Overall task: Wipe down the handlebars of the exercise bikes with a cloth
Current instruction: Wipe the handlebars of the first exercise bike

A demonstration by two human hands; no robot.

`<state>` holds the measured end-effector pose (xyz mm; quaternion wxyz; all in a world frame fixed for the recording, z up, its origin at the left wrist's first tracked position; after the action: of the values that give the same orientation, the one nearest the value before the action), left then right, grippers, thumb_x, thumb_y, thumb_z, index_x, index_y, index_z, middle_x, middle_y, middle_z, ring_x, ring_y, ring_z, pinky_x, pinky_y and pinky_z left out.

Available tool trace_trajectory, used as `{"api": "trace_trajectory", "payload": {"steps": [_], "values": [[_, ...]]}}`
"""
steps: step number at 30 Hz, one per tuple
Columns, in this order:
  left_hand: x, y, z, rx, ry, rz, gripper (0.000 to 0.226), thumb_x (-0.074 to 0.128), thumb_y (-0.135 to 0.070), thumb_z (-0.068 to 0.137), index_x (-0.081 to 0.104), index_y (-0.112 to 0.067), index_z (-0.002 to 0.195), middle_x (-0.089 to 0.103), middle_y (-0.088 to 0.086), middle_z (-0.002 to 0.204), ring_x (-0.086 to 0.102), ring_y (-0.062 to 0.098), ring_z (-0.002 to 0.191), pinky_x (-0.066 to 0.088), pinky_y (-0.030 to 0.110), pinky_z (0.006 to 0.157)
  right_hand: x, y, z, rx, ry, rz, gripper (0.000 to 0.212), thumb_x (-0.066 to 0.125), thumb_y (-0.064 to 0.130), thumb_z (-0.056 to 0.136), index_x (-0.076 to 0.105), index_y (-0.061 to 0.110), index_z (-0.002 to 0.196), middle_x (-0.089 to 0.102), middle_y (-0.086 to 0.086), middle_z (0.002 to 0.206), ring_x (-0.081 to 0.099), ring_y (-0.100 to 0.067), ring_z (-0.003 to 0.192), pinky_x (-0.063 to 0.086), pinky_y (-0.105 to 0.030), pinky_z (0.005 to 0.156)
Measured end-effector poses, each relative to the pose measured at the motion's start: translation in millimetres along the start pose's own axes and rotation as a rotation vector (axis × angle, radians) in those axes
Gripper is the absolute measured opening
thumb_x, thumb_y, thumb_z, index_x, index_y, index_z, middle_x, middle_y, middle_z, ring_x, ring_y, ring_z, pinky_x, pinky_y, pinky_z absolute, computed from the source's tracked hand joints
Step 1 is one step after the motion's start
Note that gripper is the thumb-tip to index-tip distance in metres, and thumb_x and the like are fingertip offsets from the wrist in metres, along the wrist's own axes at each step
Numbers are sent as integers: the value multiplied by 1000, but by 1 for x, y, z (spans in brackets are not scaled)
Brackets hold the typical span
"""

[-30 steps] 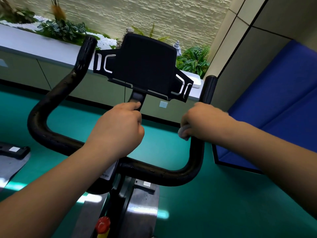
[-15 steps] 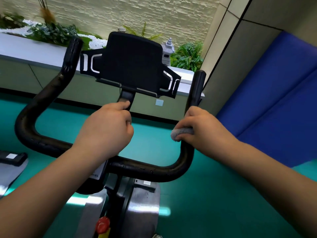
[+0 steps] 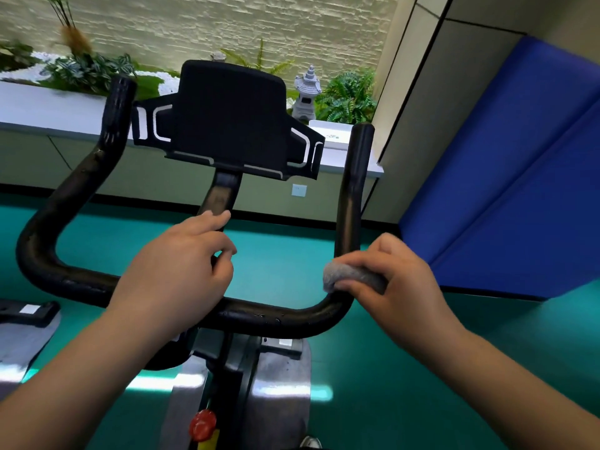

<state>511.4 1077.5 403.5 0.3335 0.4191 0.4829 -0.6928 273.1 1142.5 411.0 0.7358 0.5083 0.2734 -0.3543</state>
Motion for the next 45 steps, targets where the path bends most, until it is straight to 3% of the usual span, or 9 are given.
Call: {"api": "trace_trajectory", "payload": {"steps": [5, 10, 15, 21, 25, 29, 34, 40, 45], "values": [[-1, 0, -2, 15, -10, 8, 19, 56, -24, 88, 72, -30, 97, 50, -16, 138, 39, 3, 134, 38, 29, 101, 1, -7, 3, 85, -108, 35, 20, 75, 24, 80, 73, 28, 99, 48, 9, 84, 50, -4, 81, 38, -7, 70], [-3, 0, -2, 3, -25, -8, 23, 54, -26, 89, 70, -33, 103, 49, -21, 138, 35, -1, 134, 37, 28, 101, 17, 16, -26, -54, -63, 53, 21, 74, 28, 79, 74, 23, 99, 49, 9, 85, 51, -3, 80, 38, -7, 75], [-5, 6, -7, 11, -33, -48, 22, 55, -23, 89, 71, -33, 101, 50, -20, 137, 38, -2, 132, 36, 25, 100, 4, 1, -21, -16, -145, 55, 23, 75, 21, 79, 74, 24, 102, 48, 11, 87, 51, -3, 83, 39, -8, 76], [-6, 9, -9, 20, -51, -51, 23, 54, -21, 90, 72, -29, 102, 50, -16, 138, 38, -1, 132, 27, 16, 97, 32, 37, -32, -194, -22, 6, 27, 65, 35, 83, 73, 18, 102, 53, 5, 88, 51, -14, 84, 40, -18, 78], [-6, 13, -15, 61, -45, -67, 24, 55, -22, 91, 71, -30, 106, 52, -15, 137, 40, 1, 132, 27, 17, 100, 16, 18, -32, -138, -77, -4, 27, 60, 36, 84, 73, 20, 102, 52, 7, 90, 51, -15, 87, 43, -27, 78], [-10, 18, -23, 83, -77, -111, 25, 52, -25, 94, 70, -28, 112, 56, -13, 132, 43, 3, 130, 26, 18, 105, 12, 14, -45, -76, -183, 6, 30, 61, 36, 82, 72, 20, 105, 50, 9, 89, 51, -16, 85, 40, -22, 77], [-11, 19, -25, 85, -83, -120, 29, 52, -22, 93, 68, -27, 117, 58, -14, 130, 43, 3, 130, 24, 17, 106, 48, 61, -35, -261, -92, -43, 28, 65, 32, 83, 73, 12, 102, 55, -2, 87, 49, -22, 81, 39, -27, 73], [-13, 20, -27, 96, -109, -161, 27, 55, -16, 93, 69, -24, 115, 61, -13, 125, 46, 1, 125, 23, 11, 105, 27, 36, -40, -188, -126, -54, 28, 62, 32, 84, 73, 15, 104, 53, 3, 91, 48, -16, 85, 38, -22, 77], [-16, 24, -25, 69, -124, -228, 26, 56, -13, 91, 72, -24, 108, 65, -12, 119, 46, -7, 118, 21, 2, 101, 57, 71, -30, -290, -76, -85, 26, 68, 28, 82, 72, 11, 102, 57, -4, 89, 49, -22, 83, 41, -32, 73]]}}
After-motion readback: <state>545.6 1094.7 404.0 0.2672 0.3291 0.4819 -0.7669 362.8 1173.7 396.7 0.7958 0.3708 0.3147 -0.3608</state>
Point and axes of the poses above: each hand's wrist, its own z-axis towards the middle knuckle, its own x-axis out of the palm, y = z × x, the point moved 6 cm from there along z, towards the middle knuckle
